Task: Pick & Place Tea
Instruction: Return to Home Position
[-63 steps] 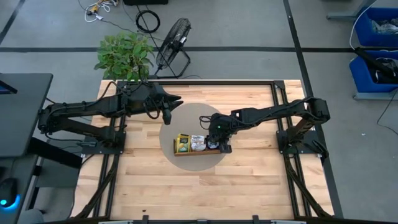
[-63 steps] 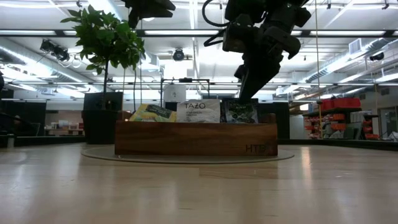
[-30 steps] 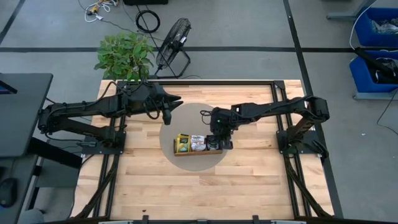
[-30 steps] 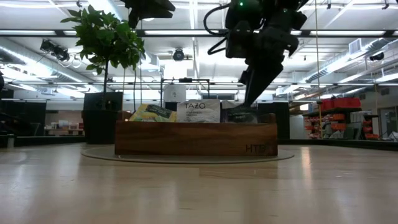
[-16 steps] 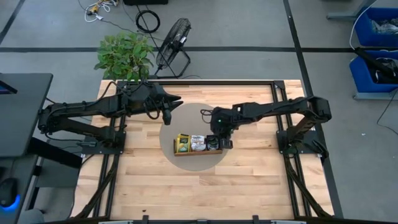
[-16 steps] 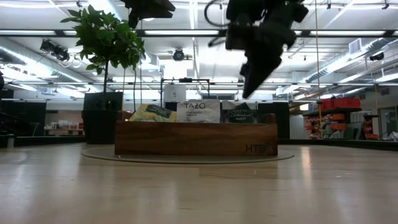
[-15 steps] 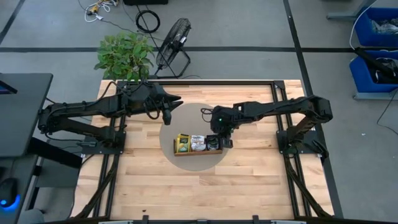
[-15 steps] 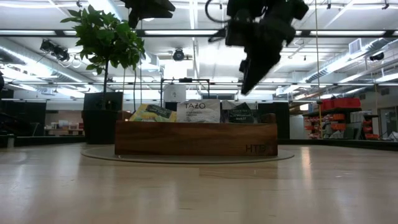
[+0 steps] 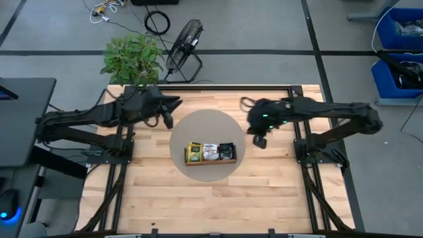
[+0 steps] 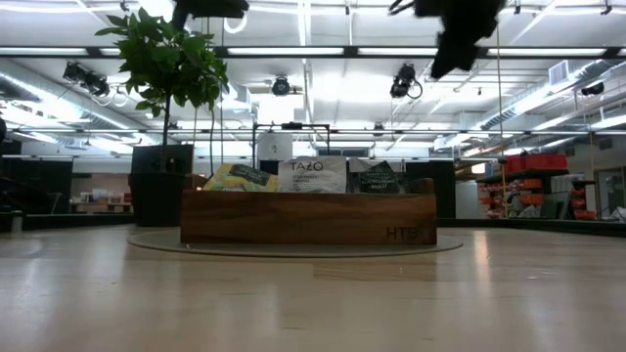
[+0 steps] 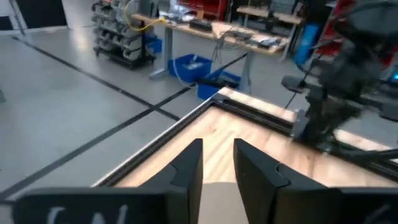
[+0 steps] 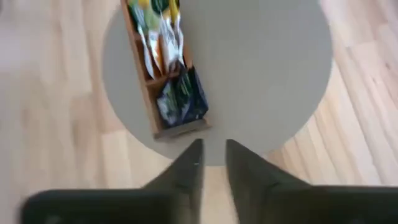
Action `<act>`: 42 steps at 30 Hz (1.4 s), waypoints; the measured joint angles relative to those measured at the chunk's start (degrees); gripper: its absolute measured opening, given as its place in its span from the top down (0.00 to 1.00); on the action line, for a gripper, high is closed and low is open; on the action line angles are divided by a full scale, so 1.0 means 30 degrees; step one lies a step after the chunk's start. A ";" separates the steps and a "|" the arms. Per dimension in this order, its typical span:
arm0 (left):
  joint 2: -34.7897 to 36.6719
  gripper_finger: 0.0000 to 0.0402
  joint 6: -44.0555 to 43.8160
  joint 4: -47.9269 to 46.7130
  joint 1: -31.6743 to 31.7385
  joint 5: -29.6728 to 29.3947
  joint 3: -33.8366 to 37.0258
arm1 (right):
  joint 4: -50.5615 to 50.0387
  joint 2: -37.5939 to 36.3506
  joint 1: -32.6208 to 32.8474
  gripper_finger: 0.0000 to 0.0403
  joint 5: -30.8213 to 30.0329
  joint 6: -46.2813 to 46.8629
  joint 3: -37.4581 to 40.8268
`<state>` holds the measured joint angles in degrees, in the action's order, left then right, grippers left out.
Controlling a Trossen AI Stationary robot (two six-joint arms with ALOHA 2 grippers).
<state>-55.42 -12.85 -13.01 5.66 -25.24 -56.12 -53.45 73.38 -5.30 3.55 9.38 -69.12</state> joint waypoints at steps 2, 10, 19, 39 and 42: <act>0.0754 0.80 -0.0250 0.0335 -0.0344 -0.0329 0.0761 | 0.0056 -0.1468 0.0055 0.92 -0.0001 0.1051 0.0559; 0.3870 0.98 -0.0849 0.7393 -0.1306 0.1224 0.6436 | 0.0568 -0.5810 0.0526 0.99 -0.1661 0.4674 0.2527; 0.5567 0.99 -0.0975 1.4404 -0.1369 0.3349 1.1870 | 0.0489 -0.6866 0.0518 1.00 -0.1872 0.5370 0.2760; 1.1843 0.99 0.0494 1.5983 -0.2845 0.1065 1.6885 | 0.0473 -0.6666 0.0519 0.99 -0.1887 0.6230 0.2767; 1.3619 0.99 0.0504 1.3791 -0.2845 0.0988 1.7020 | 0.0474 -0.6570 0.0512 0.99 -0.1887 0.6230 0.2767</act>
<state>-14.57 -11.34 28.36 -2.87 -22.27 -5.06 -52.03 53.68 -3.77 -2.11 28.08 -60.82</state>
